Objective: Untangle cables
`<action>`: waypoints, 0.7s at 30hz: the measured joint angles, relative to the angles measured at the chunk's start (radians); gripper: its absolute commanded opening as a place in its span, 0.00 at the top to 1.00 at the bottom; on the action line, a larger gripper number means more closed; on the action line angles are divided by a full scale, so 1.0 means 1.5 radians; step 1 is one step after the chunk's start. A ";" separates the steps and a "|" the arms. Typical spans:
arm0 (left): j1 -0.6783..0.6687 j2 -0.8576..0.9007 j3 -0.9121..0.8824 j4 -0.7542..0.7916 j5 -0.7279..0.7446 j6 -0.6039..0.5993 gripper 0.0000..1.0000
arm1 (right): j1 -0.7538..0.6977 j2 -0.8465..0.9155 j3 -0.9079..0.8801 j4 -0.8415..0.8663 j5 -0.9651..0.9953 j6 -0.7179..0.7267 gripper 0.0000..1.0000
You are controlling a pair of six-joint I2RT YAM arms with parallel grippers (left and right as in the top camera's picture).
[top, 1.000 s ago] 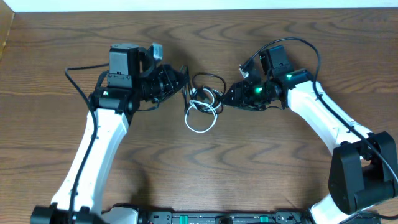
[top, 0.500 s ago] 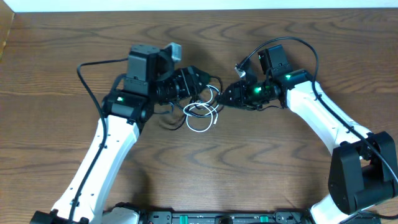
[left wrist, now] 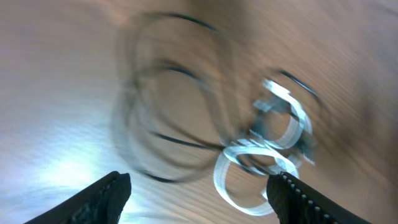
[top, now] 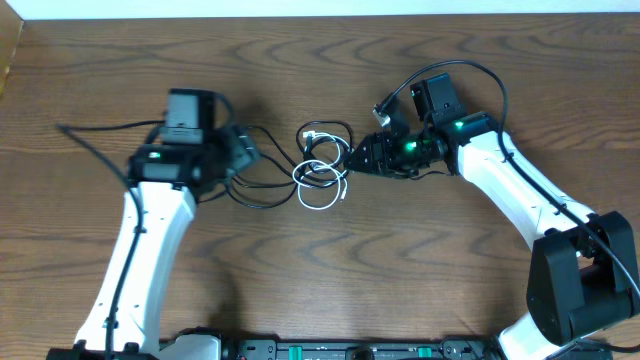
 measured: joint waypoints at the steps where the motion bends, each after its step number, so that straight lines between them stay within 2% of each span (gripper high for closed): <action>1: 0.018 0.002 0.000 -0.005 -0.011 0.001 0.24 | 0.000 0.000 0.000 0.003 0.000 0.000 0.44; 4: 0.052 0.013 0.000 -0.007 -0.021 0.006 0.24 | 0.000 0.000 0.000 0.019 0.000 0.001 0.42; 8: 0.052 0.051 -0.002 0.005 -0.020 0.018 0.24 | 0.000 0.000 0.000 0.034 0.000 0.007 0.41; 17: 0.049 0.195 -0.004 0.169 -0.068 0.023 0.24 | 0.002 0.000 0.000 0.022 0.000 0.016 0.37; 21: 0.049 0.247 -0.004 0.200 -0.073 0.023 0.24 | 0.002 0.000 0.000 0.016 0.000 0.016 0.36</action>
